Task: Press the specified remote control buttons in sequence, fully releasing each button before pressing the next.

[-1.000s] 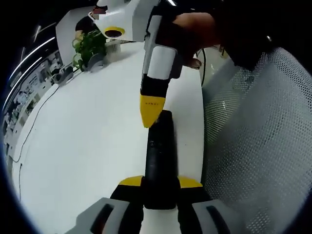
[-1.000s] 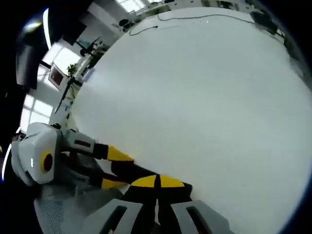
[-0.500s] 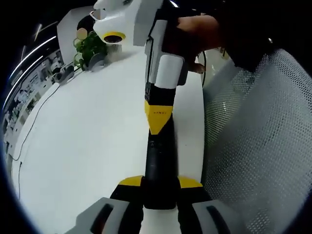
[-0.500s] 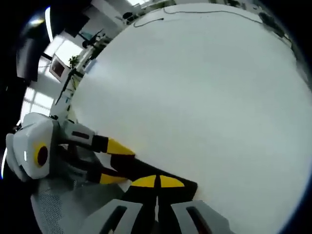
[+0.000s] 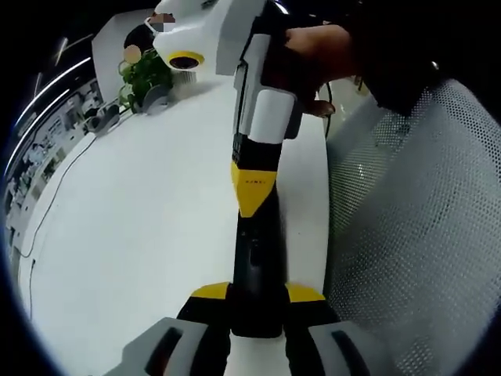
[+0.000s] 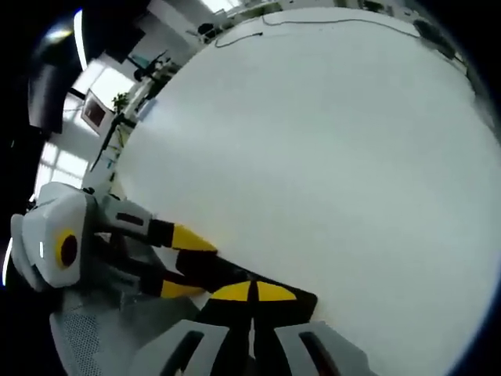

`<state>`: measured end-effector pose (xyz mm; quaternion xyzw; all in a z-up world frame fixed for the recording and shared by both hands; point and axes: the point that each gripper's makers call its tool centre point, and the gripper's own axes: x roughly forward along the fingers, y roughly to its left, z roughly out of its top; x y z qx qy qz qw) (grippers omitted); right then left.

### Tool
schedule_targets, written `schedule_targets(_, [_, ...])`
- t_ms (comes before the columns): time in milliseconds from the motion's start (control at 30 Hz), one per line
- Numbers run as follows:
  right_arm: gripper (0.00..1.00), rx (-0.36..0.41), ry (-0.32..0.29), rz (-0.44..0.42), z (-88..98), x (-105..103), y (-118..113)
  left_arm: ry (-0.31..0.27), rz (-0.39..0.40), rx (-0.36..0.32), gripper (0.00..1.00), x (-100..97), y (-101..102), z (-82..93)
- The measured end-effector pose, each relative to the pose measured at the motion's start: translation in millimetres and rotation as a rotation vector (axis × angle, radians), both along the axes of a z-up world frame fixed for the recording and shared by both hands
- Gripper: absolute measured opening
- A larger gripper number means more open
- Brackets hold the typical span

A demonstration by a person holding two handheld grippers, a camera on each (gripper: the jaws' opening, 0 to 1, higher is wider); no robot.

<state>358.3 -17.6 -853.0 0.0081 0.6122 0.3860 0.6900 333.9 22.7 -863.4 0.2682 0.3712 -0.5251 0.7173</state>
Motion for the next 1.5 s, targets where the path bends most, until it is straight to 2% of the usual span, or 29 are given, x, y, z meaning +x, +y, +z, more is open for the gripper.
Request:
schedule_targets(67, [0.00,0.010,0.023,-0.001,1.0,-2.7,0.6,0.000,-0.001,-0.001,0.25,0.0,-0.2,0.2])
schedule_targets(100, [0.00,0.018,0.056,0.010,2.2,-7.7,1.9,0.000,-0.002,0.001,0.25,0.0,-0.2,0.2])
schedule_targets(167, [0.00,0.039,0.069,0.017,4.2,-10.8,5.6,-0.001,-0.006,0.005,0.25,-0.2,-0.4,0.3])
schedule_targets(267, [0.00,0.036,0.068,0.034,5.0,-14.2,8.9,0.000,-0.006,0.002,0.25,-0.1,-0.4,0.2])
schedule_targets(333, [0.00,0.003,0.066,0.053,0.3,-16.3,4.7,0.000,-0.006,0.004,0.25,0.0,-0.3,0.2])
schedule_targets(433, [0.00,0.014,0.070,0.044,1.5,-15.8,5.4,0.000,-0.006,0.002,0.25,0.1,-0.3,0.2])
schedule_targets(733, [0.00,-0.009,0.038,0.089,-1.1,-17.2,5.3,0.001,-0.007,0.002,0.25,0.1,-0.8,0.3])
schedule_targets(833, [0.00,-0.002,0.064,0.067,-1.2,-16.3,4.8,0.001,-0.004,-0.001,0.25,0.2,-1.0,0.5])
schedule_targets(1000, [0.00,0.025,0.073,0.049,-1.0,-16.3,4.5,0.000,-0.008,0.004,0.25,0.2,-1.2,0.6])
schedule_targets(1500, [0.00,0.002,0.084,0.085,-0.8,-22.0,0.9,-0.003,-0.015,0.004,0.25,0.2,-1.3,0.7])
